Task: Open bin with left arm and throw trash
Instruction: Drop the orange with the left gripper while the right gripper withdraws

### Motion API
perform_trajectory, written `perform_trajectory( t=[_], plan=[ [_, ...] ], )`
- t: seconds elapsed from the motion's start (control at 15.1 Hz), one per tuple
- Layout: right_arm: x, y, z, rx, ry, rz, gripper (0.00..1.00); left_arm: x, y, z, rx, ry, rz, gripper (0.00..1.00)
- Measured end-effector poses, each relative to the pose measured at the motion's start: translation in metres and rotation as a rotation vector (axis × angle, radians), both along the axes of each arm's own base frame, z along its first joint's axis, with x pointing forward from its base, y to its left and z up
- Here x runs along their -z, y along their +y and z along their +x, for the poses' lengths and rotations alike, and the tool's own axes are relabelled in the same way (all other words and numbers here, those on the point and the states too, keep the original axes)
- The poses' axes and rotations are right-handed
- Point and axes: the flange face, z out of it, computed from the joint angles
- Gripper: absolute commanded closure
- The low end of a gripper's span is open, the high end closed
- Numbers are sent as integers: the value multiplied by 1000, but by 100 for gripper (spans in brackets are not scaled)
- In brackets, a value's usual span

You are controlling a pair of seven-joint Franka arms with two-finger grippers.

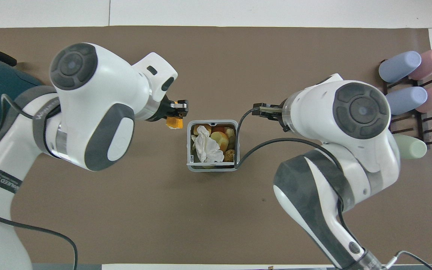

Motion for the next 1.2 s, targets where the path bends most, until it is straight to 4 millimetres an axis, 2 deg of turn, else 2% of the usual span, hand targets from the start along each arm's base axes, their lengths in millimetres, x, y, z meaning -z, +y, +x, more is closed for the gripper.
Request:
perform_trajectory(
  t=[0.13, 0.2, 0.27, 0.4, 0.46, 0.53, 0.86, 1.06, 1.2],
  plan=[
    [-6, -21, 1, -34, 11, -28, 0, 4, -36, -20, 8, -6, -12, 100],
    [-8, -23, 1, -41, 14, -33, 0, 10, -48, -27, 17, -6, -14, 100],
    [-8, -22, 0, -44, 16, -34, 0, 19, -55, -33, 24, -5, -13, 100],
    [-8, -20, -1, -48, 22, -37, 0, 38, -56, -38, 24, -1, -7, 100],
    [-10, -20, -2, -49, 32, -40, 0, 43, -55, -38, 21, 1, -4, 26],
    [-14, -20, -2, -53, 38, -44, 0, 46, -54, -39, 21, 3, -2, 0],
    [-38, -37, 7, -96, 38, -55, 0, 48, -56, -41, 26, 6, 0, 0],
    [-54, -62, 14, -101, 57, -71, 0, 47, -53, -39, 22, 5, 1, 0],
    [-65, -87, 17, -93, 75, -80, 0, 42, -47, -35, 12, 8, 5, 0]
  ],
)
